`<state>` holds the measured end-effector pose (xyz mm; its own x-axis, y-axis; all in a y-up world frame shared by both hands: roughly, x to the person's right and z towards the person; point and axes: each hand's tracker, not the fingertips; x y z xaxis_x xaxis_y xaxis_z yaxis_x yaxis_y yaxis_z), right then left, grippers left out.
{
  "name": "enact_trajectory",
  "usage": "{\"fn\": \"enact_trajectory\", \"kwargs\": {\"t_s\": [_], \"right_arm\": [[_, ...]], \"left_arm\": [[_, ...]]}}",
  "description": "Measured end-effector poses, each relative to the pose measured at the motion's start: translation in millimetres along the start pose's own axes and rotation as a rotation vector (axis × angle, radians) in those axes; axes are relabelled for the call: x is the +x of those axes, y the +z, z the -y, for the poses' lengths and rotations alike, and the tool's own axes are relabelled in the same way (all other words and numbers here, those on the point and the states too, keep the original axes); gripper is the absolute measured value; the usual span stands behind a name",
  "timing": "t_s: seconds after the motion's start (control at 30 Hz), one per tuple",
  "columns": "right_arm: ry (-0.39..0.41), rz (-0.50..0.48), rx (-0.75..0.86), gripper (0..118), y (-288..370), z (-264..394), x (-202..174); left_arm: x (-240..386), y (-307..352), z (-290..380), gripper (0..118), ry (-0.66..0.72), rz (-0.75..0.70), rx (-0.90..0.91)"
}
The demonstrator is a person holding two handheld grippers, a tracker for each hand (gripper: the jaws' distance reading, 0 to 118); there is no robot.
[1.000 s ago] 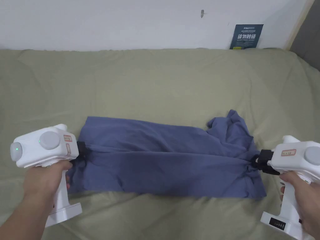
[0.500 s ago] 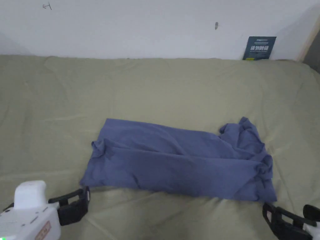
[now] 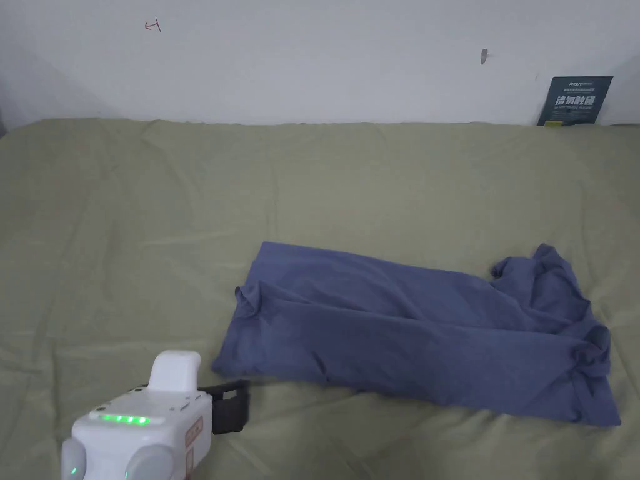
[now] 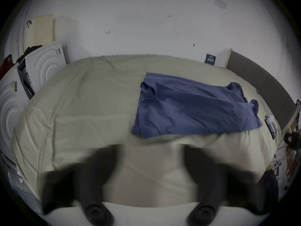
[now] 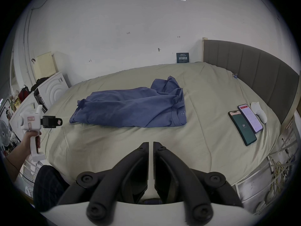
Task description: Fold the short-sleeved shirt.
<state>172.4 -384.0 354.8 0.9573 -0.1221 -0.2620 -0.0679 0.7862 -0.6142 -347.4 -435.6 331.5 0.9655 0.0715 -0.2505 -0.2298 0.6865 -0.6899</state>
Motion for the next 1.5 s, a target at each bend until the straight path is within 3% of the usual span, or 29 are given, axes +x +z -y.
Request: {"fn": "enact_trajectory", "kwargs": {"t_s": [0.03, 0.07, 0.3, 0.4, 0.43, 0.47, 0.5, 0.53, 0.6, 0.83, 0.87, 0.93, 0.97, 1.2, 1.23, 1.27, 1.3, 1.33, 1.4, 1.5], "right_arm": [[0.002, 0.001, -0.005, 7, -2, -1, -1], [0.004, 0.001, -0.008, 7, -4, -1, -1], [-0.019, 0.007, -0.037, 7, -17, -5, 0], [-0.035, 0.008, -0.043, 7, -22, -8, 1], [-0.039, 0.009, -0.043, 7, -23, -9, 1], [-0.040, 0.011, -0.042, 7, -24, -10, 1], [-0.041, 0.012, -0.041, 7, -25, -11, 2], [-0.044, 0.010, -0.039, 7, -26, -13, 2], [-0.045, 0.007, -0.037, 7, -28, -17, 2], [0.032, 0.071, -0.086, 8, -72, -33, 19], [0.038, 0.100, -0.113, 32, -83, -37, 25], [0.033, 0.155, -0.170, 100, -109, -42, 35], [0.034, 0.150, -0.184, 118, -123, -44, 42], [-0.071, 0.190, -0.260, 116, -198, -61, 75], [-0.077, 0.197, -0.309, 104, -205, -63, 79], [-0.080, 0.193, -0.340, 60, -209, -63, 78], [-0.071, 0.205, -0.339, 44, -212, -62, 75], [-0.064, 0.198, -0.332, 40, -211, -60, 70], [-0.062, 0.182, -0.312, 14, -202, -63, 63], [-0.106, 0.132, -0.271, 13, -185, -70, 59]], "left_arm": [[-3, -12, -5, 118, 0.007, -0.013, -0.020], [-5, -18, -10, 118, 0.004, -0.005, 0.037], [-9, -86, -40, 115, 0.004, -0.079, -0.111], [11, -102, -32, 100, -0.088, -0.051, -0.201], [20, -93, -29, 86, -0.138, -0.109, -0.146], [22, -83, -29, 48, -0.167, -0.081, -0.077], [24, -79, -30, 21, -0.160, -0.019, -0.079], [22, -76, -27, 9, -0.100, 0.047, -0.097], [25, -73, -23, 9, -0.086, 0.004, -0.077], [18, -46, -34, 9, 0.034, 0.084, -0.017], [18, -41, -36, 9, 0.038, 0.086, -0.012], [17, -36, -41, 9, 0.045, 0.096, 0.000], [17, -34, -44, 9, 0.050, 0.102, 0.005], [19, -39, -53, 9, 0.045, 0.105, -0.007], [19, -41, -53, 9, 0.045, 0.102, -0.015], [19, -44, -51, 9, 0.048, 0.099, -0.022], [20, -46, -50, 9, 0.056, 0.096, -0.028], [18, -49, -47, 8, 0.058, 0.095, -0.035], [19, -54, -44, 8, 0.066, 0.096, -0.052], [16, -52, -40, 8, 0.083, 0.102, -0.066]]}}
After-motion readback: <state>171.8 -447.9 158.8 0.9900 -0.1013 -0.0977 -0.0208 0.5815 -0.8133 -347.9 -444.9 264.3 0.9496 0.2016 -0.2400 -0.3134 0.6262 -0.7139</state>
